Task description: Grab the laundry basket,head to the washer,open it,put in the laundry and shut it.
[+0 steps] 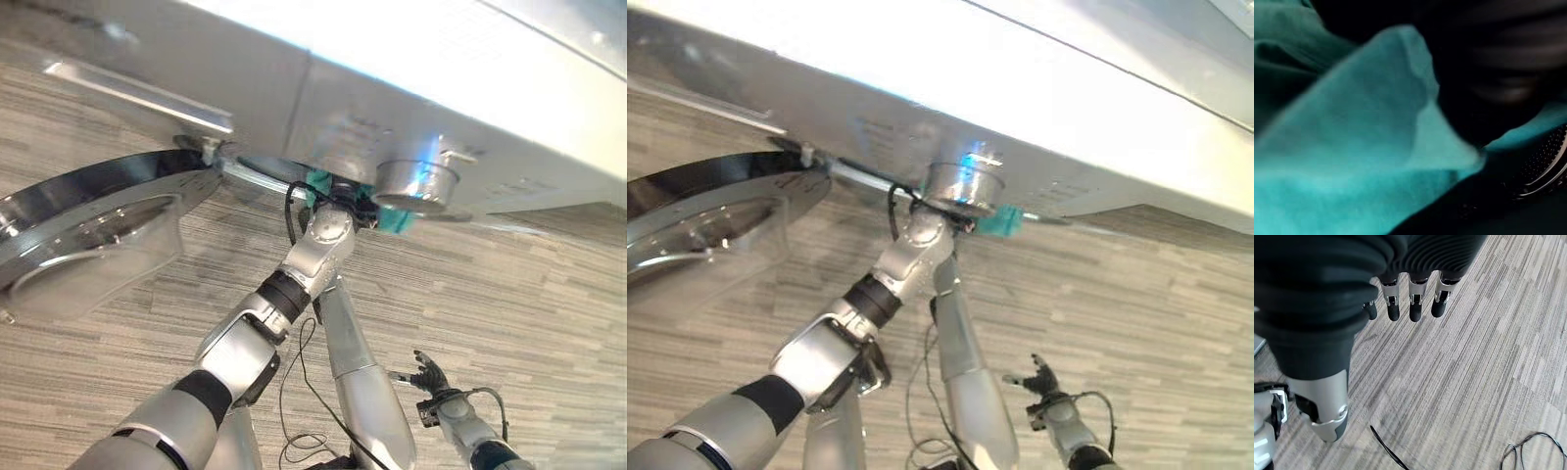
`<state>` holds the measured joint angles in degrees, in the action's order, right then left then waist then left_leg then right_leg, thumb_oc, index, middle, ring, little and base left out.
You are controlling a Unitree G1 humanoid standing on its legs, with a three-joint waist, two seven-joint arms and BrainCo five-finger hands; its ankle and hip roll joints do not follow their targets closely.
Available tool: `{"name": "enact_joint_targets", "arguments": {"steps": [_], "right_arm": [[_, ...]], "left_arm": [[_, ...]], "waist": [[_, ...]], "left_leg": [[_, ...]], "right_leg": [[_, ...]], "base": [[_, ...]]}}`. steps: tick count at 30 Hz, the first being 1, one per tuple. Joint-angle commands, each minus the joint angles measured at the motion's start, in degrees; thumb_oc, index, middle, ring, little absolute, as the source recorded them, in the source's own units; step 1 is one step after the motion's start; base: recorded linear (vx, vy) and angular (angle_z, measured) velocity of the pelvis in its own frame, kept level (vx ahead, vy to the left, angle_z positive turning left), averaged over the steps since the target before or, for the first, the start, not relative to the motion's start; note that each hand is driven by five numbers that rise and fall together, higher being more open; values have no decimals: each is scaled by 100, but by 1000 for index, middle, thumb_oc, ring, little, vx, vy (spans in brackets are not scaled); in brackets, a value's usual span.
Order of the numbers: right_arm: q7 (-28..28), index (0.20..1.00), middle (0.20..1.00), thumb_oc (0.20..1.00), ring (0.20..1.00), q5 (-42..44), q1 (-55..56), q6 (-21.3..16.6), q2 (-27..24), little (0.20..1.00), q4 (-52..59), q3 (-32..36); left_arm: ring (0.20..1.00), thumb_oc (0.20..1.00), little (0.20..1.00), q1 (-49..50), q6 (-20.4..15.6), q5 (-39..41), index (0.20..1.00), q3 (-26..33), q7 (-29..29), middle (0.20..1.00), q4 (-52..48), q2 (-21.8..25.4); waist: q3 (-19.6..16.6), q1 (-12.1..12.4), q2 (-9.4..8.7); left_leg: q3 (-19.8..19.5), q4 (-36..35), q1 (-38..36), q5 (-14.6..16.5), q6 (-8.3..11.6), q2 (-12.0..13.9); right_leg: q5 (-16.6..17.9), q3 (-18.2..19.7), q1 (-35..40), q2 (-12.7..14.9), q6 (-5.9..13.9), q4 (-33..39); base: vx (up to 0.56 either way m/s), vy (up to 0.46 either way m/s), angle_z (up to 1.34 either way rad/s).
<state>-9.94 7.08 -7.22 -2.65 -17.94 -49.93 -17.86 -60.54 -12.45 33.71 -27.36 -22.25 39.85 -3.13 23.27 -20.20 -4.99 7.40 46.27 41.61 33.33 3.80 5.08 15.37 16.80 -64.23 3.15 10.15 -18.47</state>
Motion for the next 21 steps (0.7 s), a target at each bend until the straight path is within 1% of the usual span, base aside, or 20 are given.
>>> {"name": "enact_joint_targets", "arguments": {"steps": [1,2,4,5,6,7,8,9,10,11,12,13,14,15,16,17,18,19,20,21], "right_arm": [[-166,1000,1000,1000,1000,-89,577,-108,-548,1000,111,-270],[-165,1000,1000,1000,1000,-88,565,-105,-560,1000,114,-271],[-154,1000,1000,1000,1000,-110,541,-125,-574,1000,168,-322],[-113,1000,1000,1000,1000,-154,394,-118,-564,1000,115,-447],[-112,1000,1000,1000,1000,-152,355,-119,-590,1000,107,-455],[-65,1000,1000,1000,1000,-183,297,-86,-619,1000,57,-472],[14,1000,1000,1000,1000,-242,334,-68,-628,1000,69,-428],[18,1000,1000,1000,1000,-246,337,-63,-642,1000,78,-429],[38,1000,1000,1000,1000,-317,577,-110,-502,1000,8,-487],[36,1000,1000,1000,1000,-320,590,-121,-494,1000,-9,-486],[59,1000,1000,1000,1000,-299,602,-104,-415,1000,-168,-539],[77,1000,1000,1000,1000,-272,608,-106,-378,1000,-183,-575],[104,1000,1000,1000,1000,-207,634,-142,-320,1000,-223,-568],[103,1000,1000,1000,1000,-208,638,-143,-308,1000,-223,-574],[121,1000,1000,1000,1000,-206,669,-160,-304,1000,-182,-554],[139,1000,1000,1000,1000,-192,685,-173,-318,1000,-188,-517],[154,1000,1000,1000,1000,-189,704,-191,-349,1000,-168,-458],[210,1000,1000,1000,1000,-169,738,-241,-430,1000,-111,-321],[209,1000,1000,1000,1000,-170,735,-240,-419,1000,-112,-320],[212,1000,1000,1000,1000,-132,709,-257,-435,1000,-65,-198]], "left_arm": [[200,200,200,-908,-521,-27,200,635,-348,200,284,-414],[200,200,200,-941,-528,-18,200,656,-338,200,309,-412],[200,200,200,-1281,-584,210,200,886,-404,200,544,-296],[200,200,200,-2556,-952,1794,200,1960,-440,200,1242,310],[200,200,200,-2637,-962,1869,200,1999,-364,200,1332,353],[200,200,200,-3007,-1165,2432,200,2257,-193,200,1261,648],[200,200,200,-3235,-1773,3105,200,2525,-31,200,328,1044],[200,200,200,-3193,-1796,3117,200,2519,-39,200,276,1041],[200,200,200,-2915,-2130,3324,200,2714,-157,200,-466,935],[200,200,200,-2863,-2137,3304,200,2700,-183,200,-520,910],[200,200,200,-2791,-2116,3317,200,2617,-257,200,-554,756],[548,548,548,-2723,-2058,3264,548,2501,-245,548,-592,725],[1000,1000,1000,-2527,-1496,2790,1000,2096,-173,1000,-354,882],[1000,1000,1000,-2521,-1482,2784,1000,2091,-171,1000,-353,888],[1000,1000,1000,-2366,-1247,2559,1000,1900,-64,1000,-290,1019],[1000,1000,1000,-2265,-914,2143,1000,1624,45,1000,-102,1213],[1000,1000,1000,-2204,-586,1597,1000,1217,206,1000,138,1465],[1000,1000,1000,-2172,-37,125,1000,339,405,1000,582,2073],[1000,1000,1000,-2178,-36,114,1000,331,401,1000,586,2071],[1000,1000,1000,-2065,213,-740,1000,-199,525,1000,557,2313]], "waist": [[-236,-394,-76],[-224,-394,-74],[-250,-450,-100],[-362,-547,-140],[-337,-559,-121],[-354,-552,-90],[-356,-486,-9],[-354,-491,3],[-318,-429,57],[-331,-423,62],[-321,-397,84],[-307,-386,98],[-288,-358,138],[-287,-360,127],[-290,-343,155],[-297,-316,186],[-297,-282,235],[-280,-182,343],[-271,-182,335],[-229,-79,419]], "left_leg": [[-161,-1313,-1014,133,-428,239],[-151,-1323,-1028,131,-427,240],[-85,-1434,-1134,111,-418,284],[67,-1813,-1473,80,-403,430],[79,-1836,-1491,74,-402,434],[122,-1967,-1584,58,-391,467],[159,-2181,-1714,-14,-353,519],[161,-2201,-1729,-23,-349,525],[159,-2370,-1811,-96,-316,554],[155,-2390,-1823,-108,-312,559],[132,-2469,-1868,-160,-292,580],[124,-2514,-1901,-192,-274,599],[97,-2665,-2013,-298,-208,635],[96,-2682,-2026,-309,-205,636],[77,-2753,-2086,-361,-177,644],[71,-2810,-2115,-402,-155,649],[54,-2876,-2145,-467,-127,646],[0,-2942,-2164,-573,-94,633],[-6,-2945,-2170,-575,-94,634],[-63,-3018,-2195,-649,-82,599]], "right_leg": [[-372,-226,-459,-10,339,-236],[-373,-220,-455,-16,339,-237],[-362,-211,-476,-95,356,-240],[-377,-224,-533,-261,418,-263],[-382,-221,-531,-271,418,-266],[-386,-224,-559,-305,438,-276],[-401,-263,-584,-321,460,-282],[-405,-268,-578,-325,459,-284],[-413,-322,-593,-306,467,-280],[-416,-331,-586,-306,465,-278],[-424,-366,-592,-298,464,-293],[-424,-376,-591,-302,463,-314],[-422,-406,-554,-279,457,-310],[-422,-410,-544,-277,455,-306],[-420,-423,-522,-254,450,-306],[-415,-435,-500,-225,446,-298],[-401,-448,-463,-181,439,-282],[-383,-484,-426,-66,424,-281],[-387,-489,-419,-63,423,-283],[-395,-531,-381,37,421,-301]], "base": [[82,6,-25],[76,31,-34],[72,20,-42],[96,23,-41],[125,37,-36],[76,-8,-31],[75,-9,-32],[50,-43,-27],[9,-23,-13],[1,-39,-3],[0,0,0],[0,0,0],[-22,-3,3],[-21,8,7],[-14,7,15],[-25,13,14],[-49,32,13],[-41,25,9],[-61,42,14],[-33,21,17]]}}
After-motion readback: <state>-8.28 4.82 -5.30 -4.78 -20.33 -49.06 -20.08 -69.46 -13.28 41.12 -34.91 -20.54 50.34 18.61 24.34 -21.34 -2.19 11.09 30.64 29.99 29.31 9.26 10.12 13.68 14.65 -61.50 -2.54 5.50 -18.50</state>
